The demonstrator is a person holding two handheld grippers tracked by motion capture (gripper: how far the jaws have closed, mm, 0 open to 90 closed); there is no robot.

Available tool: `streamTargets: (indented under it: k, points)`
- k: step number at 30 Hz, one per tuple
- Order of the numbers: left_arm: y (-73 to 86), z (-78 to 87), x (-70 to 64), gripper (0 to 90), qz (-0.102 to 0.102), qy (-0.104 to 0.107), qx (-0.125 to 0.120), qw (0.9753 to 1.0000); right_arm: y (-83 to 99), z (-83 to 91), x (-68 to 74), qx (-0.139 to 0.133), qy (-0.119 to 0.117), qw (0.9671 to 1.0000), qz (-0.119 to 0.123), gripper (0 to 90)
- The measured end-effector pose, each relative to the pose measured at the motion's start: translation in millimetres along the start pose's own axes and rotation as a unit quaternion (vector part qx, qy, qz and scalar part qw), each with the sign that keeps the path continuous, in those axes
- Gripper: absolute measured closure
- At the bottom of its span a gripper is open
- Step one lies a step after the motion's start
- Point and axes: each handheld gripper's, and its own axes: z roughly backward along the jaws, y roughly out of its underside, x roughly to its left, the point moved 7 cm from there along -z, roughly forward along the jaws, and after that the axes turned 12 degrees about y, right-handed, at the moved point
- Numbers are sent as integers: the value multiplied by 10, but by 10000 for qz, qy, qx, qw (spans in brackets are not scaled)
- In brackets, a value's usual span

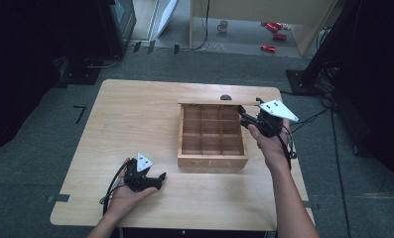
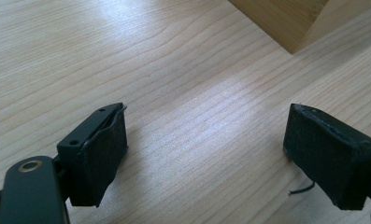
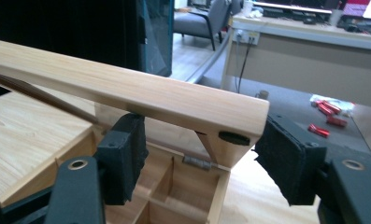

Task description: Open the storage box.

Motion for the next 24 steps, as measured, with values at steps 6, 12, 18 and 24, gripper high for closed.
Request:
streamTargets:
  k: [6, 12, 18, 24]
  points:
    - [0, 0, 1, 140, -3, -1, 2, 10000, -99, -120, -35, -47, -141, 9999, -1, 370]
    - [2, 2, 2, 140, -14, 4, 19, 10000, -149, -241, -99, -42, -238, 9996, -143, 425]
    - [1, 1, 1, 142, -20, 7, 13, 10000, -219, -373, -177, -31, -368, 9991, -190, 483]
    - [-4, -6, -6, 144, -16, 38, 3, 10000, -322, -572, -273, -45, -946, 9950, -321, 486]
